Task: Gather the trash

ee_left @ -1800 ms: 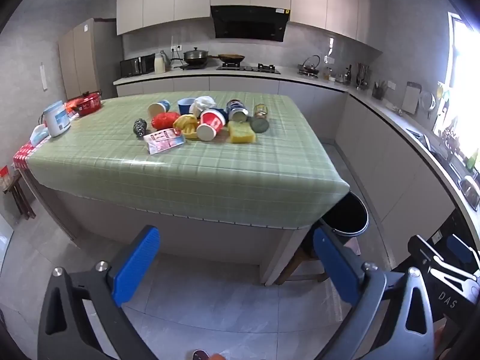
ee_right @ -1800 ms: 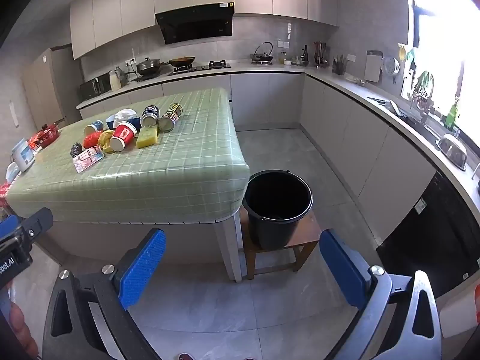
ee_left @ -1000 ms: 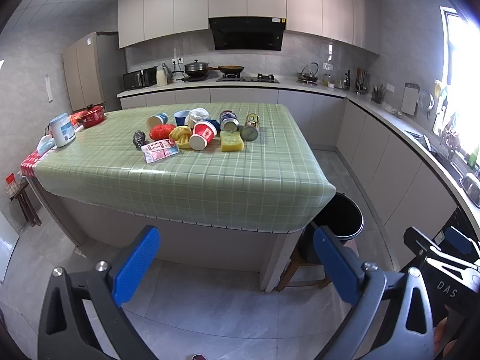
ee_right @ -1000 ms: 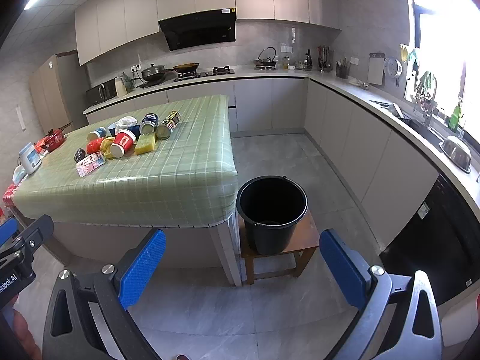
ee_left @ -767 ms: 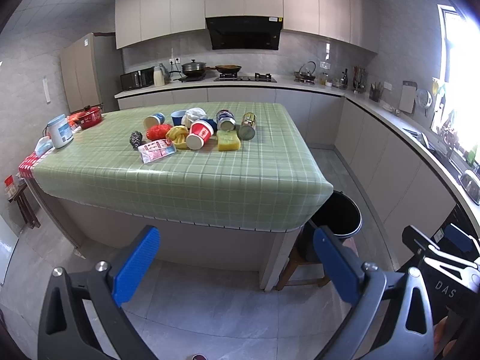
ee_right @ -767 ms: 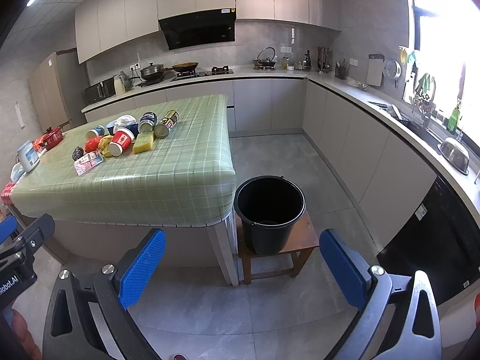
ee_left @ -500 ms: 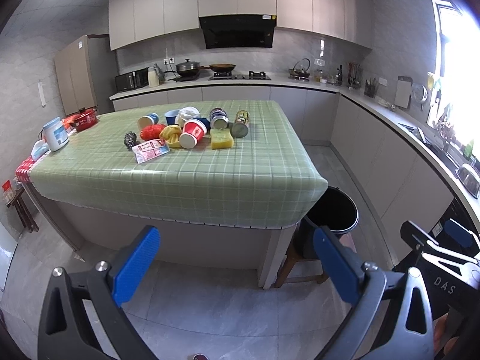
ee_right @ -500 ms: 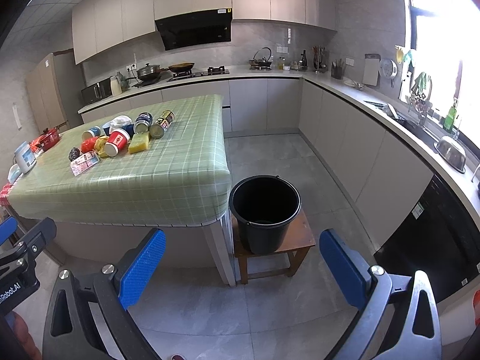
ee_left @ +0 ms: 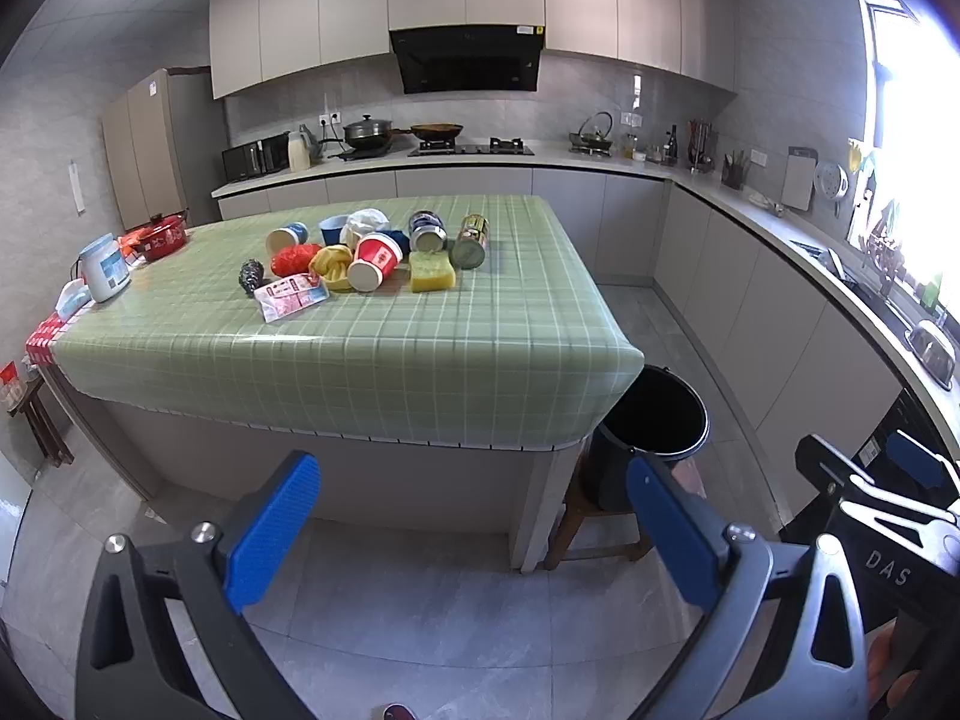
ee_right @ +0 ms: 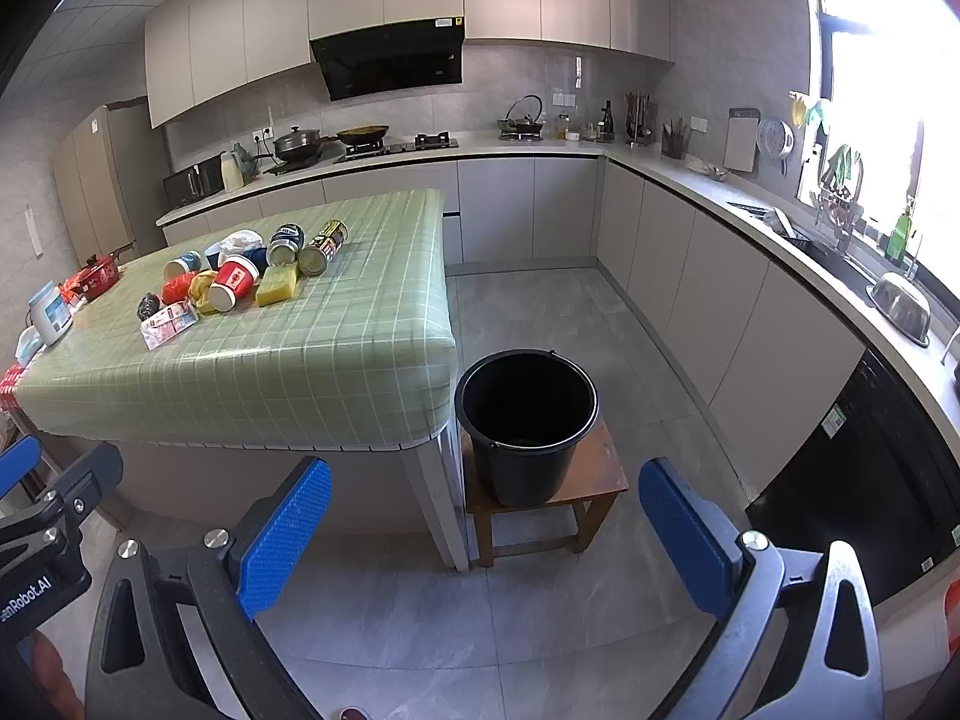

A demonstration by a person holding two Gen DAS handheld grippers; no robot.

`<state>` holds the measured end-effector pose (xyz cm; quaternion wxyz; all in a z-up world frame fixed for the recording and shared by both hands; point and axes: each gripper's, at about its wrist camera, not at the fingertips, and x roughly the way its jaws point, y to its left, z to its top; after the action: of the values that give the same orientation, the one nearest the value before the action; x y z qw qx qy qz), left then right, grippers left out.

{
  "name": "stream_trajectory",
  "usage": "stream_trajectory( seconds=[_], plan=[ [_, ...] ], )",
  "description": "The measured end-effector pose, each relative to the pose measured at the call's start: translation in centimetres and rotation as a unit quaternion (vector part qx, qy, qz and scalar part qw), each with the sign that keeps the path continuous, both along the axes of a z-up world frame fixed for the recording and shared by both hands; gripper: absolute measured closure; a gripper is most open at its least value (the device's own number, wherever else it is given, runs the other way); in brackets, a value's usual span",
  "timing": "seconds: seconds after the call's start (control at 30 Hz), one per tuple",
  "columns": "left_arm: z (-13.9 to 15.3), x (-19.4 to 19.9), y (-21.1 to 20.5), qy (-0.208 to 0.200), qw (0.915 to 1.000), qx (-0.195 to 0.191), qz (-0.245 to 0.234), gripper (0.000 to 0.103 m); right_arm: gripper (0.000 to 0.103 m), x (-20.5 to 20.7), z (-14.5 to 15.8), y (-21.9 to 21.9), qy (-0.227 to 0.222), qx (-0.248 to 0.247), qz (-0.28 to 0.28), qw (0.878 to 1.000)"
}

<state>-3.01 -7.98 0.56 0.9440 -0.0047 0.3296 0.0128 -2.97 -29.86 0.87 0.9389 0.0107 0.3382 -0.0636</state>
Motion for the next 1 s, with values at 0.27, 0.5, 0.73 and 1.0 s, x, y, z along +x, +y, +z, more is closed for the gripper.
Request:
stream_trajectory(
  seconds=[0.27, 0.5, 0.73, 1.0],
  plan=[
    [0.0, -0.2, 0.0, 0.001, 1.0, 0.0, 0.001, 0.0, 0.0, -0.1, 0.1, 0.4, -0.002, -0.004, 0.004, 1.0],
    [0.0, -0.2, 0.4, 0.002, 1.0, 0.0, 0.003, 0.0, 0.0, -0.2, 0.2, 0.7, -0.002, -0.002, 0.007, 1.0],
    [0.1, -0.2, 0.5, 0.002, 1.0, 0.0, 0.004, 0.0, 0.0, -0.1, 0.1, 1.0, -0.001, -0.002, 0.011, 1.0],
    [0.0, -0.2, 0.6, 0.003, 1.0, 0.0, 0.005, 0.0, 0.0, 0.0, 0.1, 1.2, -0.001, -0.002, 0.013, 1.0]
  ],
)
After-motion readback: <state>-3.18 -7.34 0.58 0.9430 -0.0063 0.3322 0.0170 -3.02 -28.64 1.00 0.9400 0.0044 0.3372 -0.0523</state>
